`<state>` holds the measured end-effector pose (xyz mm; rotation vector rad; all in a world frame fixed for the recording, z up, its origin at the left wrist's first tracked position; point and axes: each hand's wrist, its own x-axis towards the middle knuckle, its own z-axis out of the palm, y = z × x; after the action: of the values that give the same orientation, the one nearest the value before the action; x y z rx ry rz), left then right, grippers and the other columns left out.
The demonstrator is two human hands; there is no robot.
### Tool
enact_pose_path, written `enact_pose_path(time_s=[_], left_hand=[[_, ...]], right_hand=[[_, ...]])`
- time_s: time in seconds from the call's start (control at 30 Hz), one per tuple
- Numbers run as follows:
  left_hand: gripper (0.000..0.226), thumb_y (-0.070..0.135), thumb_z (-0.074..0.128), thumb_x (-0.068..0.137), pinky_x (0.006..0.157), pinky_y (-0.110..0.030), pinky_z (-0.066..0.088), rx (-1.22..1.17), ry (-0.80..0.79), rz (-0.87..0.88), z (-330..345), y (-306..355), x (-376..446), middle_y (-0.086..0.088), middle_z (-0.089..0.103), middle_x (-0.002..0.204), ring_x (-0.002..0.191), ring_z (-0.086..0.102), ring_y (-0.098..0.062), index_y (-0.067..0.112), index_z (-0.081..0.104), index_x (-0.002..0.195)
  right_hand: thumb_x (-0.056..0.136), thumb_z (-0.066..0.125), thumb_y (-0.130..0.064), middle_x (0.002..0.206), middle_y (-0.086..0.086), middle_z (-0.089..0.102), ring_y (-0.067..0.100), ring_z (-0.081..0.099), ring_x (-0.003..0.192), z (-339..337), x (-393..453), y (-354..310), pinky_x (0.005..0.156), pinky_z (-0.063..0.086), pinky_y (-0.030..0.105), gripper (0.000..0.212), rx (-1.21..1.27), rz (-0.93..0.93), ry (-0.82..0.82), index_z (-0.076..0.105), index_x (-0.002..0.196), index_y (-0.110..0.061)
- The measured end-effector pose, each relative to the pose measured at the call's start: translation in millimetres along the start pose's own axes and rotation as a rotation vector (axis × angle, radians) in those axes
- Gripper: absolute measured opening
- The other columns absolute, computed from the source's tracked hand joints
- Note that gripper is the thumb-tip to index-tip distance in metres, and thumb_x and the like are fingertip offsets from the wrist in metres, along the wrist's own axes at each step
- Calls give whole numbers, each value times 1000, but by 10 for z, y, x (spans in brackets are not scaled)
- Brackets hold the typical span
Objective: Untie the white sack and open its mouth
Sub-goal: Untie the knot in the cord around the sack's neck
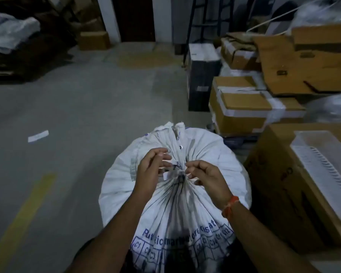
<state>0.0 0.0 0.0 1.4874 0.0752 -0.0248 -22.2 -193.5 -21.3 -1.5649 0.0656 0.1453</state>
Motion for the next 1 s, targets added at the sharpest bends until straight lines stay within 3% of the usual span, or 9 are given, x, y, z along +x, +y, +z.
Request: enact_pose_path(time_s=[0.07, 0.2, 0.27, 0.33, 0.43, 0.53, 0.73, 0.87, 1.0], left_hand=[[25, 11, 45, 107, 68, -20, 54, 60, 28, -3, -69, -141, 87, -11, 74, 101, 83, 73, -15, 5, 67, 115], [26, 12, 46, 107, 81, -31, 55, 63, -15, -89, -253, -536, 238, -17, 76, 107, 95, 73, -20, 5, 71, 110], [27, 11, 46, 106, 87, -35, 56, 67, -63, -139, -302, -625, 356, -20, 76, 110, 103, 73, -27, 2, 72, 109], [27, 8, 46, 105, 88, -32, 58, 64, -126, -164, -312, -659, 463, -24, 75, 111, 103, 72, -28, -3, 71, 109], [25, 3, 48, 103, 81, -22, 57, 95, -204, -174, -304, -689, 587, -20, 76, 107, 96, 73, -21, -8, 70, 107], [22, 0, 52, 101, 82, -21, 53, 233, -274, -108, -329, -779, 659, -10, 76, 103, 94, 71, -13, 0, 74, 103], [28, -2, 72, 87, 87, -20, 55, 626, -355, 151, -305, -897, 637, 3, 75, 105, 97, 71, -8, 14, 72, 110], [11, 7, 77, 87, 75, -29, 59, 648, -301, 86, -269, -875, 651, 1, 78, 85, 79, 74, -16, 17, 77, 93], [10, 16, 79, 85, 78, -35, 61, 666, -309, 73, -242, -831, 651, 7, 78, 82, 78, 73, -11, 25, 80, 87]], right_hand=[[95, 65, -7, 91, 0, 74, 7, 66, 81, 2, 131, 211, 74, 50, 20, 14, -132, -65, 33, 74, 105, -11], [88, 72, -16, 98, 2, 74, 17, 70, 92, 29, 259, 566, 83, 55, 25, 15, -279, -120, 36, 72, 104, -18], [86, 75, -19, 90, 1, 72, 19, 69, 85, 52, 353, 577, 79, 57, 28, 15, -321, -147, 40, 69, 100, -21], [86, 78, -18, 85, -1, 69, 12, 66, 77, 84, 424, 583, 70, 55, 22, 17, -391, -184, 30, 68, 99, -20], [82, 83, -21, 85, -2, 67, 6, 63, 71, 149, 484, 590, 65, 49, 11, 20, -510, -250, 62, 69, 96, -19], [81, 84, -23, 82, -5, 68, 5, 63, 70, 170, 526, 637, 64, 48, 8, 18, -571, -271, 124, 71, 93, -19], [79, 84, -16, 82, -5, 76, 5, 72, 75, 105, 553, 656, 71, 59, 18, 15, -495, -217, 129, 76, 92, -18], [80, 84, -13, 84, -6, 78, 3, 74, 79, 56, 520, 635, 75, 59, 17, 14, -457, -218, 88, 77, 90, -18], [79, 84, -9, 86, -6, 79, 4, 75, 81, 4, 492, 616, 76, 58, 16, 15, -383, -191, 65, 78, 90, -18]])
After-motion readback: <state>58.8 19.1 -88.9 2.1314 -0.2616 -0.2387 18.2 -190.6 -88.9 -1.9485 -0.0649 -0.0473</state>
